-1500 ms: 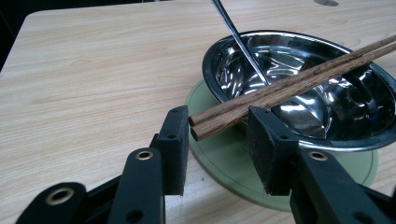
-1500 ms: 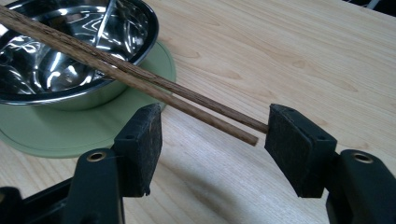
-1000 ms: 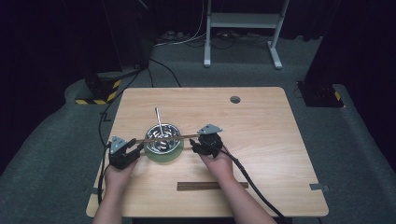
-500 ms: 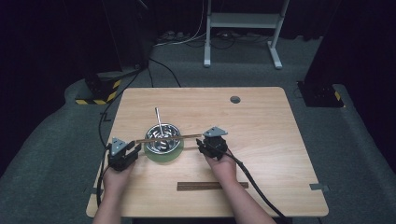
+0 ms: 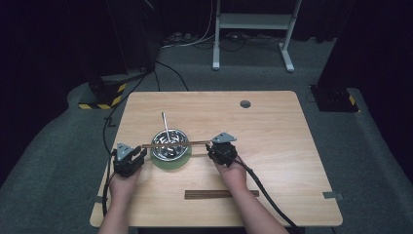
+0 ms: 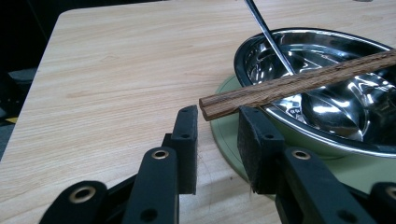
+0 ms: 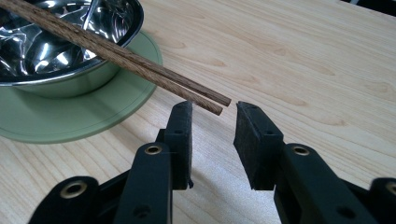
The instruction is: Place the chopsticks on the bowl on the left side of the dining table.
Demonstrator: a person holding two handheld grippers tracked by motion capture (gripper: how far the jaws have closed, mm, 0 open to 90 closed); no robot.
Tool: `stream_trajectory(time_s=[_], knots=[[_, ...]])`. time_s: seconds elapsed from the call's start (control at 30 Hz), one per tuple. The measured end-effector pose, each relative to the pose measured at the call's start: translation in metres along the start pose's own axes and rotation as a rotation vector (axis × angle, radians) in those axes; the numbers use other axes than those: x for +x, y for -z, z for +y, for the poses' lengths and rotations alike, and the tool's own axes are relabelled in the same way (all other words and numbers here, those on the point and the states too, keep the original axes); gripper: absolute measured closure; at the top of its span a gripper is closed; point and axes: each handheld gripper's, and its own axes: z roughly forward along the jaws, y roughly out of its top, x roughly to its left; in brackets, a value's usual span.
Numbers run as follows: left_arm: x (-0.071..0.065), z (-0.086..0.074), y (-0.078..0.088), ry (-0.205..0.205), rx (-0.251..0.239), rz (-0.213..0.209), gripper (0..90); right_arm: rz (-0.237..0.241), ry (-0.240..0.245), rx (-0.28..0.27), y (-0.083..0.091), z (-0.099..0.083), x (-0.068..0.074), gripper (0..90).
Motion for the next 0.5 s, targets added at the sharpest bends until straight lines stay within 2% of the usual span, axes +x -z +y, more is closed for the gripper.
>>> stream_trajectory(time_s=[0.33,0.4,0.5], knots=[[0.0031,0.0006,-0.0023,0.013,-0.011,0.005,69.6,0.008,0.007,-0.005,-0.0022,0.0022,0.0051,70.8],[0.0036,0.0009,-0.0028,0.018,-0.018,0.004,69.8,0.004,0.028,-0.015,-0.0031,0.0032,0.0061,71.1],[0.0044,0.0008,-0.0033,0.027,-0.02,0.002,70.0,-0.003,0.016,-0.012,-0.0037,0.0037,0.0084,71.1]])
